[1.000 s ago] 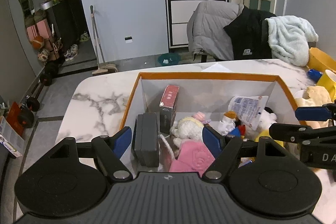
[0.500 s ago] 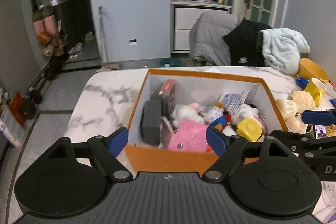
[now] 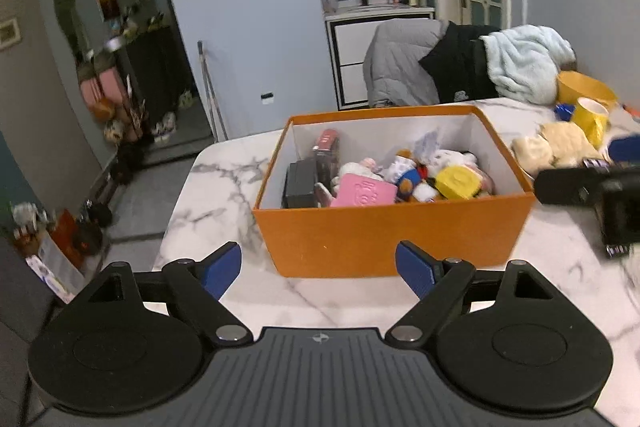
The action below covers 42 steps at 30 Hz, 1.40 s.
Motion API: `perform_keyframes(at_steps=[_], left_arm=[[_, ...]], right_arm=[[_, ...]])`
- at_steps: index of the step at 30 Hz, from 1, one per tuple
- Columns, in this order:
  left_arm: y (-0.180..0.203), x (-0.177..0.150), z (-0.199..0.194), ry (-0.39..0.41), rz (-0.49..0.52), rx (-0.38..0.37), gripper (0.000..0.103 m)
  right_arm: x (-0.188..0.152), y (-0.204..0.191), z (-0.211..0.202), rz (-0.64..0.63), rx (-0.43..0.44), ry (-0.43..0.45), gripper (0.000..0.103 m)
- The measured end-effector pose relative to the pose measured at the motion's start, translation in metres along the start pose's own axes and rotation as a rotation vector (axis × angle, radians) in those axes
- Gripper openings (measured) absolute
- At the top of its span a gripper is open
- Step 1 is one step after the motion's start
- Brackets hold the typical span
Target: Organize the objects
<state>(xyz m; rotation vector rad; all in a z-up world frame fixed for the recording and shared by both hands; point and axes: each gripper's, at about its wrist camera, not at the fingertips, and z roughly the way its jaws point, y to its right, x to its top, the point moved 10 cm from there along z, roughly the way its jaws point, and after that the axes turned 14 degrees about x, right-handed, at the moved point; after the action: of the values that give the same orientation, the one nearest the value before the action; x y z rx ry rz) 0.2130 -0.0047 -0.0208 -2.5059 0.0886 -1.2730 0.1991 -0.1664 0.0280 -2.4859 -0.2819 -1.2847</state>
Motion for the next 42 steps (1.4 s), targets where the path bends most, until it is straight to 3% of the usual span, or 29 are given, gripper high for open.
perform_keyframes(at_steps=[7, 12, 18, 42], left_arm=[[0.003, -0.019, -0.021, -0.035, -0.095, -0.076, 0.100], [0.002, -0.035, -0.025, -0.059, -0.119, -0.069, 0.100], [0.001, -0.046, -0.028, -0.085, -0.138, -0.083, 0.100], [0.001, -0.047, -0.031, -0.084, -0.174, -0.098, 0.100]], right_arm=[[-0.020, -0.011, -0.023, -0.029, -0.028, 0.020, 0.102], [-0.039, -0.017, -0.037, -0.047, -0.053, 0.032, 0.102], [-0.054, -0.020, -0.042, -0.007, -0.022, 0.022, 0.102], [-0.059, -0.031, -0.046, -0.026, -0.038, 0.023, 0.102]])
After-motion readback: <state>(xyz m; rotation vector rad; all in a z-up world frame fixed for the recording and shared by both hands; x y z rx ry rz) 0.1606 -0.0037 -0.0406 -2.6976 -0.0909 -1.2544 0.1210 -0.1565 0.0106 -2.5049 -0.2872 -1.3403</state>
